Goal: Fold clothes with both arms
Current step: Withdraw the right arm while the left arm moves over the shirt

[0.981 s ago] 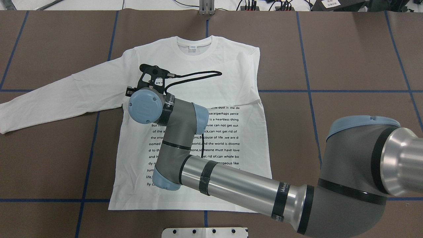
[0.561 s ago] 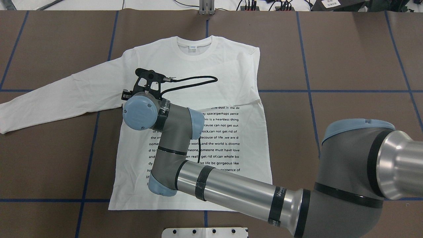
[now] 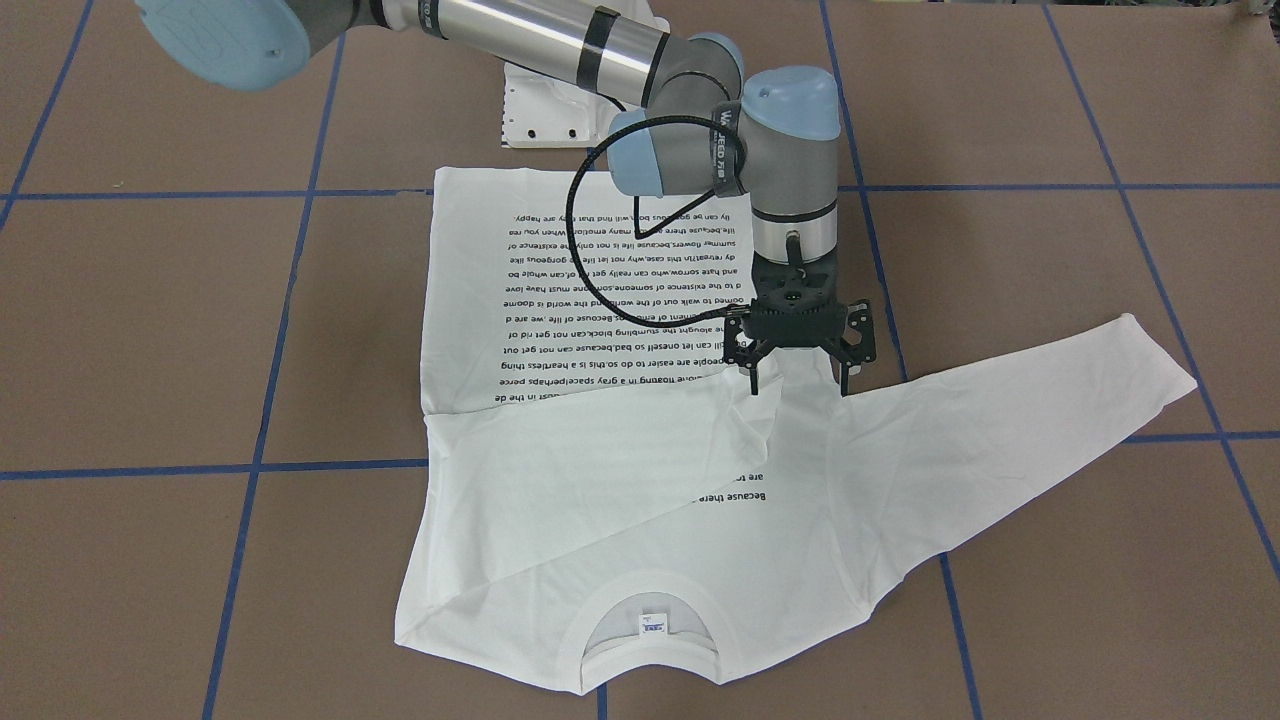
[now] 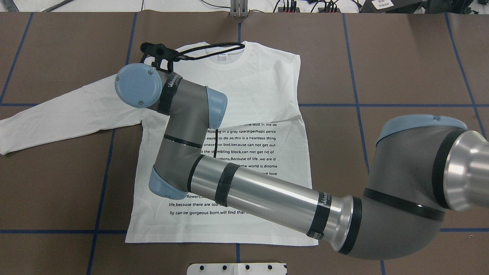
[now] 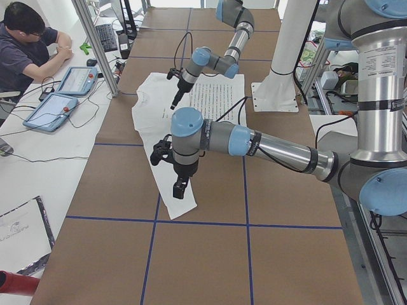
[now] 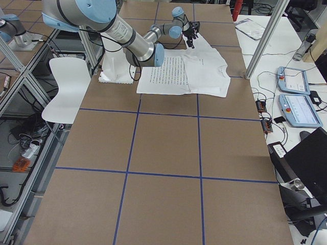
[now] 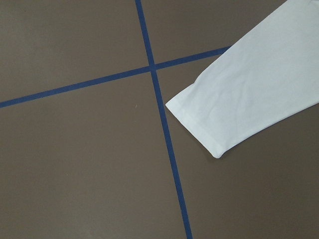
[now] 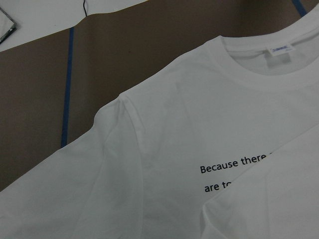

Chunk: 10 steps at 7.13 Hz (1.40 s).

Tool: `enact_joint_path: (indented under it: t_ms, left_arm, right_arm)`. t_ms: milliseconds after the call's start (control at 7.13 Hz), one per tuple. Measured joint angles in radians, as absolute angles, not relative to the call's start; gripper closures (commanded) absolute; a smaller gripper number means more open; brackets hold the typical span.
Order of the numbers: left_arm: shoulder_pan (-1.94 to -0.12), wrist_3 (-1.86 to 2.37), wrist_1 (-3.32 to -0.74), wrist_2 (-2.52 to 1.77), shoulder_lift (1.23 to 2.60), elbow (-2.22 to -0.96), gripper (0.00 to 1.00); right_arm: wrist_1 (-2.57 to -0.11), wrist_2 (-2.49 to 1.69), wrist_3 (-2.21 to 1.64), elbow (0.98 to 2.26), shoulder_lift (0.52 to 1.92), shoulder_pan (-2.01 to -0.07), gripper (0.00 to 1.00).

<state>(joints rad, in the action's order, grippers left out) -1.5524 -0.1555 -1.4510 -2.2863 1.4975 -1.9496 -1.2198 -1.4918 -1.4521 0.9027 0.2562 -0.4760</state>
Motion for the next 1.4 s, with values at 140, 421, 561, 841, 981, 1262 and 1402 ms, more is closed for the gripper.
enact_joint_path:
  t_ms: [140,421,561,841,981,1262,1402]
  left_arm:
    - [-1.552,-0.157,-1.504,-2.286,1.535,-1.949,0.00]
    - [-1.538,-0.153,-1.637,-2.290,1.583,-1.941,0.00]
    - [-1.498,-0.131,-1.659,-2.293,1.611,-1.934,0.00]
    - [-1.387,0.034,-1.674,-2.288,1.658,-1.937,0.00]
    - [-1.325,0.134,-1.678,-2.286,1.685,-1.941,0.00]
    - [-1.181,0.384,-1.683,-2.268,1.758,-1.951,0.00]
    - [-1.089,0.539,-1.688,-2.218,1.797,-1.957,0.00]
  right_arm:
    - [-1.321,-1.586,-1.392,0.950,0.264,-0.531,0.00]
    - [-1.472,-1.784,-1.249,1.081,0.351,-0.660,0.00]
    - [-1.524,-1.863,-1.166,1.173,0.427,-0.722,0.00]
    - [-1.569,-1.977,-0.983,1.335,0.598,-0.834,0.00]
    - [-1.575,-2.024,-0.890,1.405,0.689,-0.888,0.00]
    - [-1.578,-2.109,-0.692,1.537,0.878,-0.999,0.00]
    - [-1.578,-2.144,-0.609,1.594,0.968,-1.051,0.00]
